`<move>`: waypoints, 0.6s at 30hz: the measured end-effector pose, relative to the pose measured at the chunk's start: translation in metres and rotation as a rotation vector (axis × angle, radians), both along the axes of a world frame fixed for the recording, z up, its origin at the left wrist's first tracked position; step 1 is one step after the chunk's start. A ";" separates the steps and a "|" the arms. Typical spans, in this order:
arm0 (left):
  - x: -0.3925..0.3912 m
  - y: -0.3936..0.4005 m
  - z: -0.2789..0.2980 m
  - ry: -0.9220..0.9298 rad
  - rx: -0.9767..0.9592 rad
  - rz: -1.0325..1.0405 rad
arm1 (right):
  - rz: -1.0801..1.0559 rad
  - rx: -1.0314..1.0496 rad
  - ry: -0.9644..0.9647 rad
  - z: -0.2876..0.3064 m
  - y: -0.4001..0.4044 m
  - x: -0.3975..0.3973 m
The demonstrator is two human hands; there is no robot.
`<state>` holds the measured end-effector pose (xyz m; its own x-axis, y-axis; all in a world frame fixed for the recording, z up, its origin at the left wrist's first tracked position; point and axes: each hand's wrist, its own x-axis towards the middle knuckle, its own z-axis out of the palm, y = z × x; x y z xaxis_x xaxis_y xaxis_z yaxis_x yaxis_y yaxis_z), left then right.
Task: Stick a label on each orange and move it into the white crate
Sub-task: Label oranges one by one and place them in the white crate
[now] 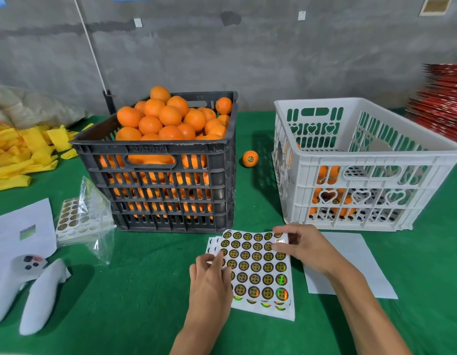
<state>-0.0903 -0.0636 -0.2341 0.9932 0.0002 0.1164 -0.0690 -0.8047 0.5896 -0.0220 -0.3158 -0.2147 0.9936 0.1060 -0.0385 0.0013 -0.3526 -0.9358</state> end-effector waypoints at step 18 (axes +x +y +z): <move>-0.001 0.001 -0.001 -0.005 0.012 0.015 | -0.049 -0.066 -0.146 0.002 0.009 -0.004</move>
<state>-0.0917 -0.0624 -0.2351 0.9925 0.0140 0.1214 -0.0594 -0.8128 0.5795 -0.0257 -0.3064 -0.2124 0.9931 0.0592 0.1014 0.1168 -0.4164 -0.9016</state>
